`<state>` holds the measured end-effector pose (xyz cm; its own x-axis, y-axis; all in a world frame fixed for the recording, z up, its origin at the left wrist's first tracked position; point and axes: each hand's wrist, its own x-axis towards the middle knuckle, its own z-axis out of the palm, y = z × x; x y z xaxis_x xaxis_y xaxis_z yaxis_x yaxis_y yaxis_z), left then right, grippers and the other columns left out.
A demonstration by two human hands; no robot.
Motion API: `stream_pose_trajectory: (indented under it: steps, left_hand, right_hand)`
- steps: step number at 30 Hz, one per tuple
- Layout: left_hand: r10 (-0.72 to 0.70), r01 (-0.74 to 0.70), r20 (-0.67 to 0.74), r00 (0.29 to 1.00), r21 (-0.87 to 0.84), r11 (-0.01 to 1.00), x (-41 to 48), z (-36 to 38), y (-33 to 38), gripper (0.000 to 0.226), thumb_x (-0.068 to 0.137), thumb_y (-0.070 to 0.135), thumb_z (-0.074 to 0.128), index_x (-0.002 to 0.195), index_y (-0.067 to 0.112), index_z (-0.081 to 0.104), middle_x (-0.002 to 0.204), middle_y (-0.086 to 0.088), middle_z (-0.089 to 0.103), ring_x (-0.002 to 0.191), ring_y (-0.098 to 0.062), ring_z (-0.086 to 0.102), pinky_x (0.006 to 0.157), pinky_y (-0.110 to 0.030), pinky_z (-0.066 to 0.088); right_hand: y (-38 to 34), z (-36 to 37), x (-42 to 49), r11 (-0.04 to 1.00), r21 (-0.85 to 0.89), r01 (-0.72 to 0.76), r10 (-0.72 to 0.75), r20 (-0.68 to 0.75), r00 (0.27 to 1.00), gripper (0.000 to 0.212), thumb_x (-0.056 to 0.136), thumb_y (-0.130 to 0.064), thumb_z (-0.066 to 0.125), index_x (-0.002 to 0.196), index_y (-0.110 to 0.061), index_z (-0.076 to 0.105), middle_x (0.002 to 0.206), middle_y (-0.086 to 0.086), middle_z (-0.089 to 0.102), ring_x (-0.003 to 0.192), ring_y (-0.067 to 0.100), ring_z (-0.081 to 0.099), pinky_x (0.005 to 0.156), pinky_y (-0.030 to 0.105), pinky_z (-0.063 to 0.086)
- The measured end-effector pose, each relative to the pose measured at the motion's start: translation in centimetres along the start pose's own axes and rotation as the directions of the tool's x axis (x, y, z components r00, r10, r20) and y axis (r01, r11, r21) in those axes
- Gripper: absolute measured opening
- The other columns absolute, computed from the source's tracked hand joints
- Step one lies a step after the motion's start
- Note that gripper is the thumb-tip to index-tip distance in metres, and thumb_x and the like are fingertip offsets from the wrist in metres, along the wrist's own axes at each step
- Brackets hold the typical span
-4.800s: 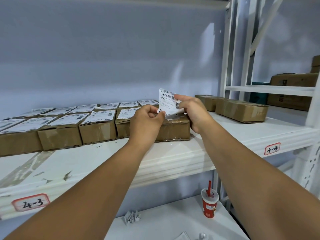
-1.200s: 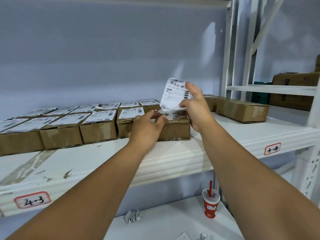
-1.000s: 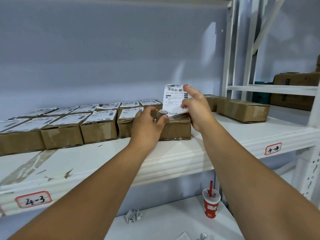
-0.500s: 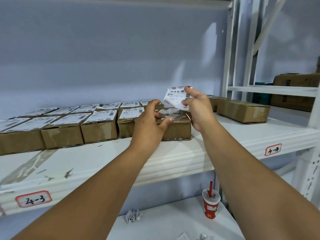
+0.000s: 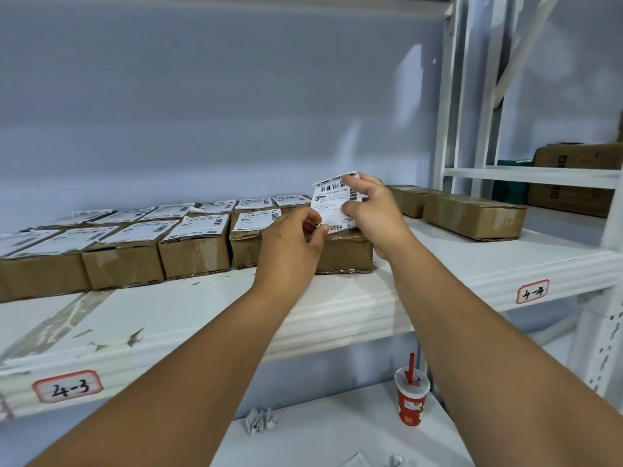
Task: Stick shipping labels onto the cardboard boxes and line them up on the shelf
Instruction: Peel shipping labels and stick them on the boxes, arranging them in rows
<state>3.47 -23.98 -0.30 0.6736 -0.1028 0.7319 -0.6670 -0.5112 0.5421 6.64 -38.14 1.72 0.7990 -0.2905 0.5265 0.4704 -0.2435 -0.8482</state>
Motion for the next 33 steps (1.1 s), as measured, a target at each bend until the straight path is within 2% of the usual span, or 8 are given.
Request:
stream_pose_trajectory:
  steps: [7,16,19,21,23,25,29,33]
  left_hand:
    - [0.014,-0.014,-0.003,1.000,0.038,0.999,0.07,-0.09,-0.12,0.007,0.088,0.011,0.060,0.086,0.010,0.067,0.084,-0.001,0.065,0.079,-0.015,0.053,0.069,-0.020,0.033]
    - [0.023,-0.021,-0.026,0.999,0.071,0.997,0.09,0.02,-0.28,0.007,0.086,0.013,0.061,0.083,0.012,0.067,0.082,0.002,0.065,0.080,-0.015,0.055,0.068,-0.020,0.033]
    - [0.036,-0.033,-0.028,0.999,0.095,0.995,0.11,0.12,-0.36,0.009,0.086,0.013,0.060,0.083,0.012,0.068,0.083,-0.001,0.066,0.079,-0.014,0.054,0.065,-0.018,0.030]
    - [0.048,-0.045,-0.026,0.999,0.108,0.993,0.12,0.18,-0.37,0.010,0.086,0.013,0.060,0.082,0.011,0.068,0.084,-0.002,0.066,0.078,-0.013,0.052,0.065,-0.017,0.028]
    - [0.059,-0.055,-0.027,0.998,0.125,0.991,0.12,0.18,-0.36,0.010,0.087,0.014,0.059,0.082,0.011,0.068,0.084,-0.001,0.066,0.078,-0.012,0.051,0.064,-0.017,0.026]
    - [0.065,-0.061,-0.028,0.997,0.140,0.988,0.13,0.18,-0.36,0.011,0.087,0.015,0.059,0.082,0.012,0.068,0.085,-0.001,0.066,0.079,-0.012,0.051,0.064,-0.016,0.026]
    - [0.070,-0.066,-0.028,0.997,0.137,0.988,0.11,0.24,-0.41,0.011,0.086,0.013,0.058,0.080,0.011,0.067,0.084,-0.002,0.065,0.081,-0.016,0.052,0.063,-0.018,0.026]
    - [0.076,-0.072,-0.027,0.997,0.128,0.989,0.04,0.28,-0.34,0.011,0.084,0.010,0.059,0.075,0.007,0.065,0.081,-0.006,0.063,0.078,-0.017,0.051,0.063,-0.019,0.027]
  right_hand:
    - [-0.11,-0.02,-0.08,1.000,-0.009,0.015,-0.015,-0.018,1.000,0.052,0.082,0.010,0.047,0.128,-0.012,0.058,0.137,-0.007,0.040,0.117,0.014,0.053,0.096,0.036,0.050]
    - [-0.08,-0.10,-0.12,0.994,-0.092,0.058,-0.061,-0.030,0.998,0.051,0.083,0.008,0.047,0.128,-0.013,0.058,0.139,-0.009,0.042,0.124,0.012,0.048,0.099,0.038,0.047]
    - [-0.16,-0.05,-0.20,0.994,-0.094,0.064,-0.066,-0.025,0.997,0.052,0.083,0.008,0.048,0.129,-0.014,0.057,0.139,-0.009,0.041,0.124,0.013,0.049,0.093,0.034,0.051]
    - [-0.23,-0.03,-0.28,0.994,-0.090,0.062,-0.063,-0.012,0.998,0.053,0.083,0.008,0.048,0.130,-0.015,0.057,0.139,-0.010,0.041,0.121,0.013,0.051,0.078,0.024,0.053]
    - [-0.26,0.00,-0.34,0.996,-0.077,0.055,-0.054,0.014,0.998,0.055,0.082,0.007,0.048,0.131,-0.017,0.056,0.140,-0.011,0.040,0.119,0.013,0.052,0.062,0.014,0.046]
    - [-0.27,0.00,-0.32,0.997,-0.067,0.049,-0.047,0.030,0.998,0.057,0.082,0.008,0.048,0.132,-0.018,0.054,0.141,-0.013,0.038,0.118,0.013,0.052,0.055,0.009,0.041]
    - [-0.29,-0.02,-0.33,0.998,-0.056,0.038,-0.035,0.043,0.998,0.059,0.082,0.010,0.046,0.133,-0.018,0.053,0.143,-0.012,0.038,0.115,0.012,0.052,0.053,0.010,0.042]
    - [-0.27,-0.09,-0.33,0.999,-0.038,0.028,-0.026,0.067,0.997,0.061,0.081,0.013,0.045,0.132,-0.018,0.054,0.145,-0.012,0.038,0.116,0.009,0.052,0.063,0.016,0.046]
